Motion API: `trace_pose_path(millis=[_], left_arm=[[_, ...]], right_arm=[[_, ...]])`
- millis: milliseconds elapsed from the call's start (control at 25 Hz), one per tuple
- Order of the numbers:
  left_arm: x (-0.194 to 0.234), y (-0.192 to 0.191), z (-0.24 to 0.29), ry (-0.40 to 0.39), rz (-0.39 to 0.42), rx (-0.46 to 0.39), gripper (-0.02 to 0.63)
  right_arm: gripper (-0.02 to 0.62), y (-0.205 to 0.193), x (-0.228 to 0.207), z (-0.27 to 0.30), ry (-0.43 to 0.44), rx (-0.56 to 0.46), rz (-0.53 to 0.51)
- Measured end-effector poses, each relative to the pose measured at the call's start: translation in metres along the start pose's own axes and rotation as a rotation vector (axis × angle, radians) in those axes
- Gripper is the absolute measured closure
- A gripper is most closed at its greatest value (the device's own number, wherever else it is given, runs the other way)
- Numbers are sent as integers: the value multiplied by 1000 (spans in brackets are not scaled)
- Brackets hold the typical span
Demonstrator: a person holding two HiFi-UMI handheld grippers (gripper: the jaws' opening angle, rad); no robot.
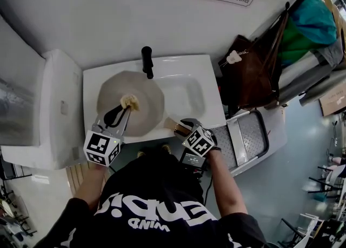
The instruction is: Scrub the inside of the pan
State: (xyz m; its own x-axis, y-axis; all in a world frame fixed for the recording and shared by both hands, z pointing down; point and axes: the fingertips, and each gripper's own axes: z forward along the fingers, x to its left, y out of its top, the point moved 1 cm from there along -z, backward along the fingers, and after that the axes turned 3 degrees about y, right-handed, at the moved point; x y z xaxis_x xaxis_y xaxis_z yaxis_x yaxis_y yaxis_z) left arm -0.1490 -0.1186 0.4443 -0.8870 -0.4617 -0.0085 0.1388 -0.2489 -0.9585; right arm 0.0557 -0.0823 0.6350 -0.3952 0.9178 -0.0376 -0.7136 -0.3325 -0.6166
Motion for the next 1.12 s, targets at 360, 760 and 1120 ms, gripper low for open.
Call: trace_pose_path(millis=[360,760,1120], left_arm=[[-5,0,4,-7,1,6,549],[-8,-2,8,-7,-6,10,549],[-7,-3,16,-29,14,26,549]], right_arm=[[396,-16,1,12,46,37,19],[419,-8,1,9,92,48,28],[431,-12,1,12,103,115,19]])
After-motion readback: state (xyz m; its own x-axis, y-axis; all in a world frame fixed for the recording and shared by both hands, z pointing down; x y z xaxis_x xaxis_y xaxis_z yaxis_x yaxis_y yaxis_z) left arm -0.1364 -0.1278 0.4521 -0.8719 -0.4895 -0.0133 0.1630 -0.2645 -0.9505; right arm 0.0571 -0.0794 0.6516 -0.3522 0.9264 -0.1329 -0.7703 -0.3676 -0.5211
